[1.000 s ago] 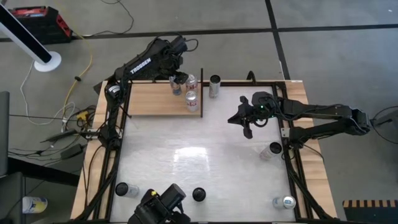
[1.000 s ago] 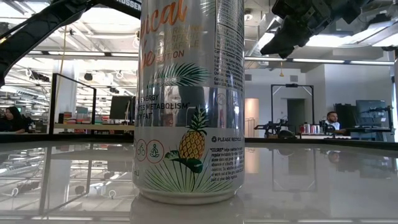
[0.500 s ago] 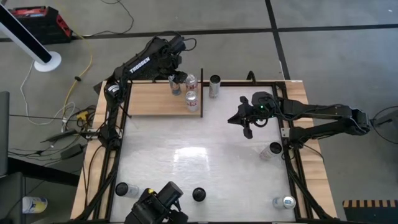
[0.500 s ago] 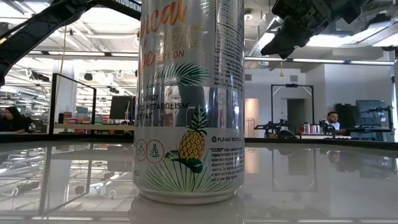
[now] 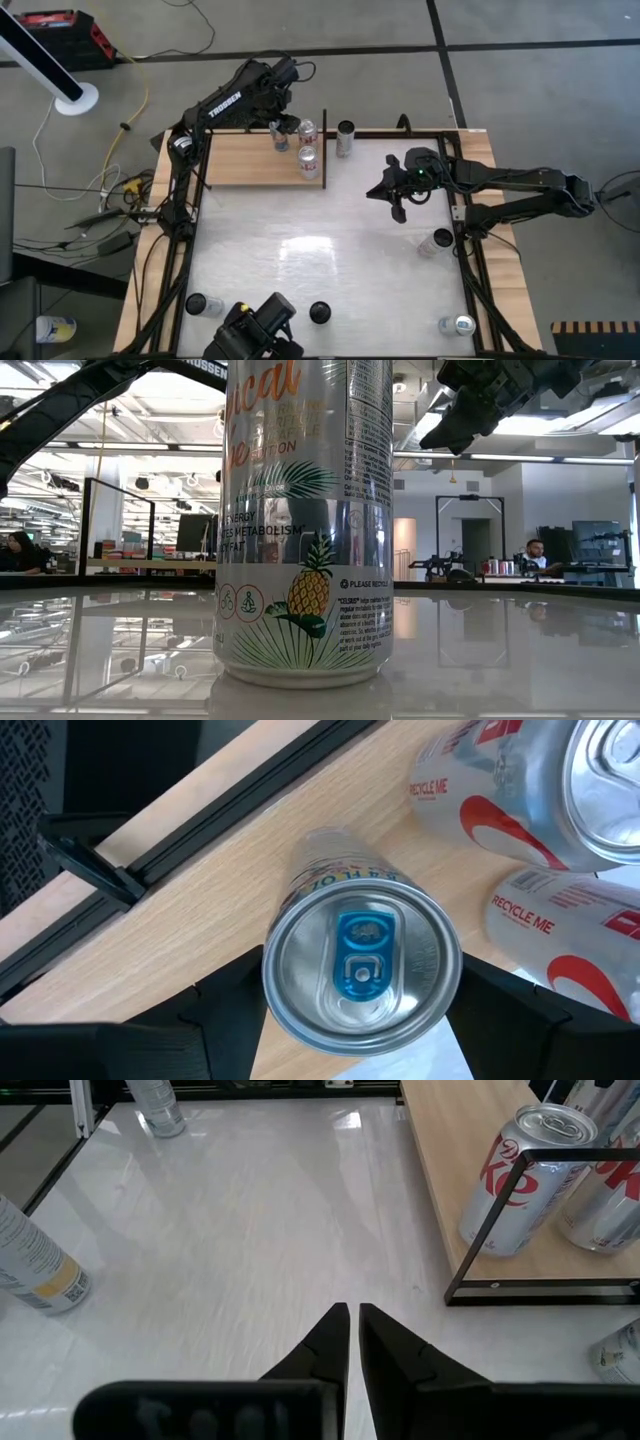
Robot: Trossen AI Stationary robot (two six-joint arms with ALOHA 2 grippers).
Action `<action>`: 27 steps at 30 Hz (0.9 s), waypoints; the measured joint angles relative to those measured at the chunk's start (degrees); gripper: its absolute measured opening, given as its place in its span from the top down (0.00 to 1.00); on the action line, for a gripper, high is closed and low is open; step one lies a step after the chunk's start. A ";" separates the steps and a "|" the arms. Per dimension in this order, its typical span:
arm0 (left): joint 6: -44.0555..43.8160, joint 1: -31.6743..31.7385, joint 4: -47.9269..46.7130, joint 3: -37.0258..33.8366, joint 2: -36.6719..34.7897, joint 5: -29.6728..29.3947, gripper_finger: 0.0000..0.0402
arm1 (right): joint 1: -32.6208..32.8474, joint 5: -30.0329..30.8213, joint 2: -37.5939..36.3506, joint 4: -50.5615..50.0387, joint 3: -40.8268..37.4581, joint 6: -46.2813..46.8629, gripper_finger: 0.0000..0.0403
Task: Place canned beverage on shelf
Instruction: Put the top blue soda can on the shelf
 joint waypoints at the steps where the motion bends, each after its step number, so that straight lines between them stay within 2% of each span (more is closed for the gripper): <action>1: 0.18 0.00 0.11 0.00 0.00 -0.05 0.35 | 0.00 0.00 0.00 0.00 0.00 -0.02 0.87; 27: -0.84 0.00 1.21 0.00 0.00 -1.22 0.35 | -0.01 0.00 0.00 0.00 0.00 -0.27 0.87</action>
